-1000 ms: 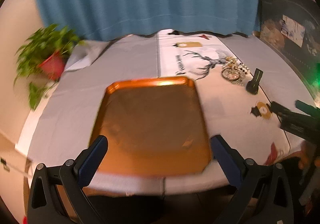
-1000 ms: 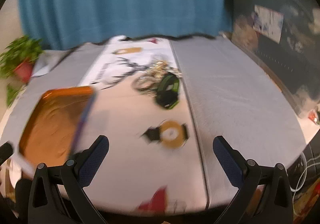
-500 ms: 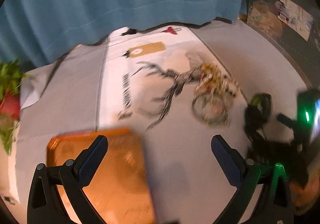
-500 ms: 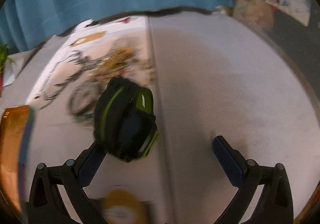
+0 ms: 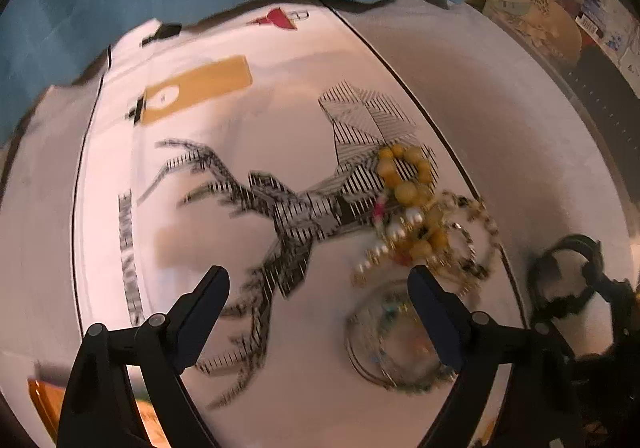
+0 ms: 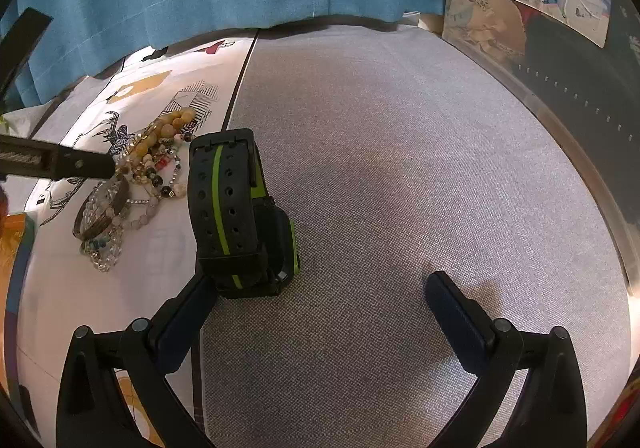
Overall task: Organize jewelry
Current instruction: 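Reach the right gripper to the black-green watch and grasp it while the left gripper reaches toward the jewelry pile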
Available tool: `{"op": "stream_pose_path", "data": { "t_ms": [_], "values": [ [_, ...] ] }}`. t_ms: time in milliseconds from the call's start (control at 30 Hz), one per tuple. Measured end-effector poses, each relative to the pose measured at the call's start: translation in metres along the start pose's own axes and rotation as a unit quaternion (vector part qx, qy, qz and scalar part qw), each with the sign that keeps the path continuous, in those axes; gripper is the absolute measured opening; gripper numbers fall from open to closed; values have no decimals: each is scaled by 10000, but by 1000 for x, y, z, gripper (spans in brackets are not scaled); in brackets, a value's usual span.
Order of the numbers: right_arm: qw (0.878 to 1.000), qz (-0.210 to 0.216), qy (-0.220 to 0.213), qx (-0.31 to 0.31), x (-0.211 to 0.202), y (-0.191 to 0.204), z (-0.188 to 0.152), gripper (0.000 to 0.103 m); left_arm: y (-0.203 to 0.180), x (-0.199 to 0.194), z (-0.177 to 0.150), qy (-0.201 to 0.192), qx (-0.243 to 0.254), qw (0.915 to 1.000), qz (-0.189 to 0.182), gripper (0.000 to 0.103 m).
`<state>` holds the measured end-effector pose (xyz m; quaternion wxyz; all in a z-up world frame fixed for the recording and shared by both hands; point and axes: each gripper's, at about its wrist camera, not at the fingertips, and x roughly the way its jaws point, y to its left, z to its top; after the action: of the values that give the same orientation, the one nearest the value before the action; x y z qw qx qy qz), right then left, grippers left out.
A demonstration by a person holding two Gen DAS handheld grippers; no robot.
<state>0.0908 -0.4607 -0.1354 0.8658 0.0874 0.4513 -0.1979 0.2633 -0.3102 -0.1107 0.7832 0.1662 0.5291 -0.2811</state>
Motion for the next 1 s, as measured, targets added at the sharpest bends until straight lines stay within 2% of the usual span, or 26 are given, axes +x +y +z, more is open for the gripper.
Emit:
{"op": "stream_pose_path", "data": {
  "t_ms": [133,200,233,267,300,333,367,400,433,467,500,533,667,733,800,833,867,900,1000],
  "values": [
    [10000,-4,0,1,0,1,1,103,-5,5,10,14,195,9998,-7,88],
    [10000,-17,-3,15,1,3,2,103,-7,9,14,68,314,9995,-30,82],
    [10000,-22,-7,27,2,4,3,103,-9,10,16,64,374,9993,-75,70],
    [10000,-32,-8,37,2,4,3,103,-10,11,17,108,429,9989,-127,50],
    [10000,-38,-9,46,2,5,4,103,-11,10,17,103,438,9985,-304,40],
    [10000,-39,-12,54,2,5,3,102,-11,9,18,83,424,9982,-412,0],
    [10000,-39,-17,63,2,5,3,92,-11,8,18,80,429,9984,-368,1],
    [9999,-48,-100,97,-1,6,3,77,-11,6,17,13,436,9984,-372,0],
    [9997,-30,-227,68,-6,7,3,32,-11,3,17,-32,438,9982,-411,0],
    [9996,-85,-283,-23,-10,10,4,15,-10,-1,15,-114,443,9978,-487,0],
    [9995,-107,-312,-28,-11,10,5,1,-10,-4,14,-149,441,9975,-535,0],
    [9994,-57,-348,20,-13,9,6,0,-10,-9,12,-193,439,9972,-582,0],
    [9993,3,-368,96,-20,4,7,0,-13,-29,5,-359,628,9952,-660,0],
    [9992,75,-370,120,-24,1,5,7,-18,-34,4,-483,907,9931,-562,0],
    [9992,19,-384,122,-25,-1,3,46,-21,-32,6,-516,1140,9912,-429,11],
    [9994,-29,-330,117,-23,-3,4,83,-22,-29,7,-456,1229,9905,-412,30],
    [9994,-10,-325,141,-21,-6,5,90,-23,-23,10,-388,1350,9894,-365,54],
    [9990,102,-399,172,-20,-9,7,90,-23,-19,11,-396,1438,9883,-308,63],
    [9995,25,-299,-67,-6,-10,18,90,-21,-3,17,-292,1785,9833,-180,66]
  ]
}}
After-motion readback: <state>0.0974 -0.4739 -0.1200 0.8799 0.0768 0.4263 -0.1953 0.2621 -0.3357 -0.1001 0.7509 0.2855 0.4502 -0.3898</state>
